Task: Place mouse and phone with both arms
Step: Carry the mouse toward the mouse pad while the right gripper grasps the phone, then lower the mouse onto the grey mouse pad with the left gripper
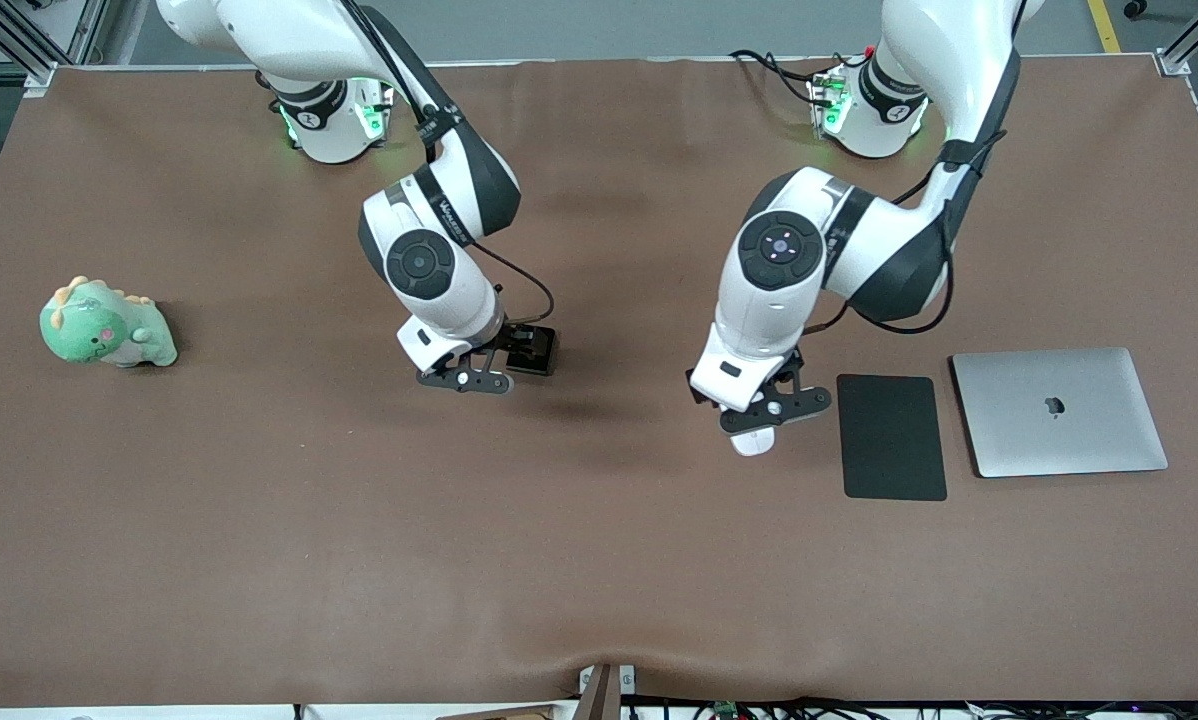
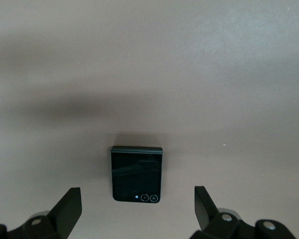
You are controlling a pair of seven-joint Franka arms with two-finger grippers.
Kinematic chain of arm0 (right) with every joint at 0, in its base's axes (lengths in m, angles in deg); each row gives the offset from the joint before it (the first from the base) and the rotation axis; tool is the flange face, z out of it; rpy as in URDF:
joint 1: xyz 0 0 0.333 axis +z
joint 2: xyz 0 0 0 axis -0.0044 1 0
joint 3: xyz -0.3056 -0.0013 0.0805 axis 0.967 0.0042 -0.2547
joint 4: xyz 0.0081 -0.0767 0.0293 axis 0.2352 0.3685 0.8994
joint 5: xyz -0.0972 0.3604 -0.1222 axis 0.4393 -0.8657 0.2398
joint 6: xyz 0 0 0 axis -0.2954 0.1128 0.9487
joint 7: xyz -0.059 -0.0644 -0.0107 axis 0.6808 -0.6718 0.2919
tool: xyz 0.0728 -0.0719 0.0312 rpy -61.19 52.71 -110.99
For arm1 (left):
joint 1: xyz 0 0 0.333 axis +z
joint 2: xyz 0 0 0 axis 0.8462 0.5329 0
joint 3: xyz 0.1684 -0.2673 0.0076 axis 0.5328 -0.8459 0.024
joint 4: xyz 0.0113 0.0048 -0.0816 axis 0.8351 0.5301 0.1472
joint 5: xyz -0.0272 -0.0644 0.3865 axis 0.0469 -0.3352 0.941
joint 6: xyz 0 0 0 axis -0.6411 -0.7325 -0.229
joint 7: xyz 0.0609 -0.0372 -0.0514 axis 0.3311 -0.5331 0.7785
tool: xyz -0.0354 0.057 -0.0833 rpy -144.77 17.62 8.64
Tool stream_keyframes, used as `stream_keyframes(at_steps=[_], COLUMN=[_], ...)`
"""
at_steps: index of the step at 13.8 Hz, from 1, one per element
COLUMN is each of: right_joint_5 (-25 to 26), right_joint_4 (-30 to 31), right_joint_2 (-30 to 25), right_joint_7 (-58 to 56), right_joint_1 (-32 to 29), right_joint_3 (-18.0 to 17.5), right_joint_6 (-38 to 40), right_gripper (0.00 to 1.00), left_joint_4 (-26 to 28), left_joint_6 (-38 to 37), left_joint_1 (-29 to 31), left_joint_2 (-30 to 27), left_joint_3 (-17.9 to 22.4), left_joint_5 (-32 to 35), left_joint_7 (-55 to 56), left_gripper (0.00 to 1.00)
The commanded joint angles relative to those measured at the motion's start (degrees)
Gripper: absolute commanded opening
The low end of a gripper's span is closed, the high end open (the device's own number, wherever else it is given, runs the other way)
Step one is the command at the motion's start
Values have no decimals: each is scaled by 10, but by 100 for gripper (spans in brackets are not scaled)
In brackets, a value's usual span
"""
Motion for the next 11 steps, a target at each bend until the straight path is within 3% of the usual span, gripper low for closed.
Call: stream_keyframes(at_steps=[1, 11], right_joint_5=[8, 19], right_joint_4=[-17, -8], right_joint_2=[19, 67], right_joint_7=[14, 15], right_joint_1=[6, 22], right_joint_3=[6, 5], right_joint_6=[-5, -50], right_gripper=[100, 100], left_joint_4=[30, 160], left_joint_6=[-20, -21], left_joint_1=[29, 163], left_joint_2=[-32, -93], left_joint_3=[-6, -6], left_joint_5=[-11, -11], left_joint_7=[-49, -319], left_gripper=[0, 0])
